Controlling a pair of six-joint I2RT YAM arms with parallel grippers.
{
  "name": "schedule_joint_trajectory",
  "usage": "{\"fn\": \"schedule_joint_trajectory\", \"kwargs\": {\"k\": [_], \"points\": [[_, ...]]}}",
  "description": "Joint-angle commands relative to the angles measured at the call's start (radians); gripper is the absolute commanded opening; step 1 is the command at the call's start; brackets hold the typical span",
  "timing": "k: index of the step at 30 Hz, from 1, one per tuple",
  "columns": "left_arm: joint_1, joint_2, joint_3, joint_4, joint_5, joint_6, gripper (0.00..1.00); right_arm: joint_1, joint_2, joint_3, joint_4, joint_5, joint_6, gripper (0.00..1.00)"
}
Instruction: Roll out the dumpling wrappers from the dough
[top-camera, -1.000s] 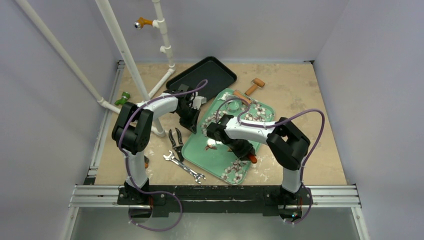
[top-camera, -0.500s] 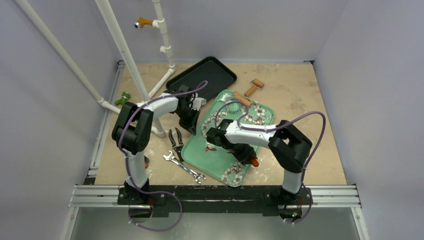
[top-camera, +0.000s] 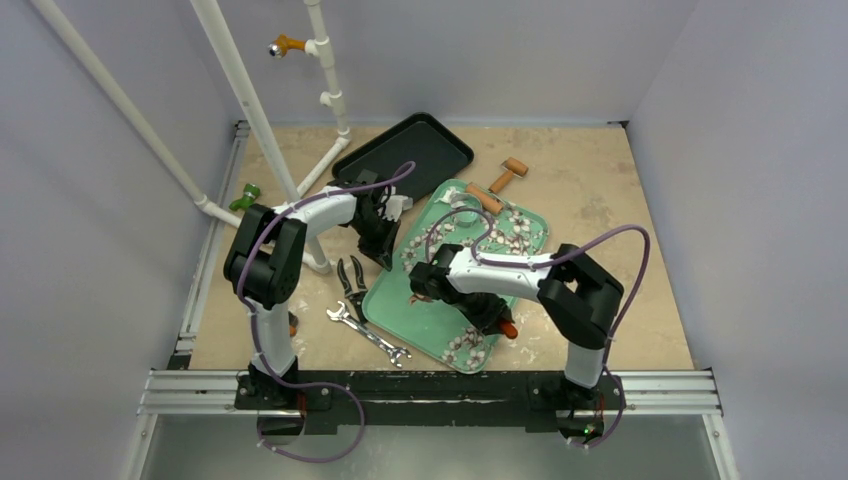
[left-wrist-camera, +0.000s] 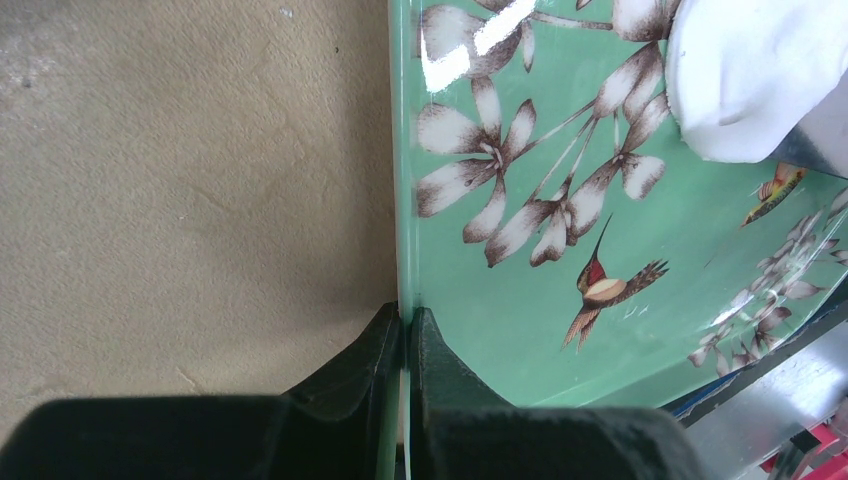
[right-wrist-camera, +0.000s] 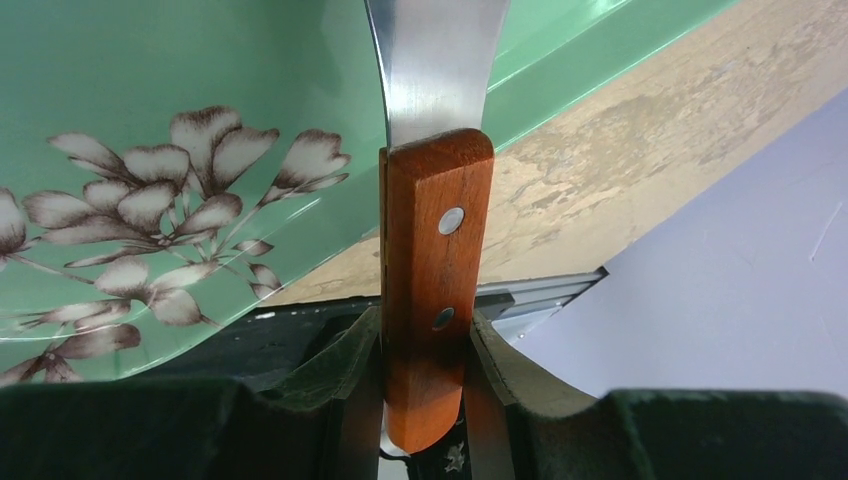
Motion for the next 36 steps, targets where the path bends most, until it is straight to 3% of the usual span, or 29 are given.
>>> {"fn": "schedule_joint_trajectory", "kwargs": {"k": [1,9,17,25,36], "points": [[0.002,-0.051,0.014,0.016,0.037,-0.013,0.00,0.013,0.025,0.035,-0.005,-0.065,-0.036,0.00],[0.002,-0.056,0.014,0.017,0.038,-0.016,0.00,-0.012,0.071,0.080,0.019,-0.058,-0.045,0.00],[0.002,-0.056,0.017,0.017,0.039,-0.017,0.00,-0.020,0.013,0.033,-0.050,-0.069,-0.027,0.00],[0.002,-0.053,0.018,0.017,0.038,-0.016,0.00,-0.017,-0.023,-0.012,-0.041,-0.175,-0.062,0.00],[0.003,-0.056,0.018,0.018,0.036,-0.012,0.00,-0.008,0.067,0.047,-0.043,-0.085,-0.087,0.00]]}}
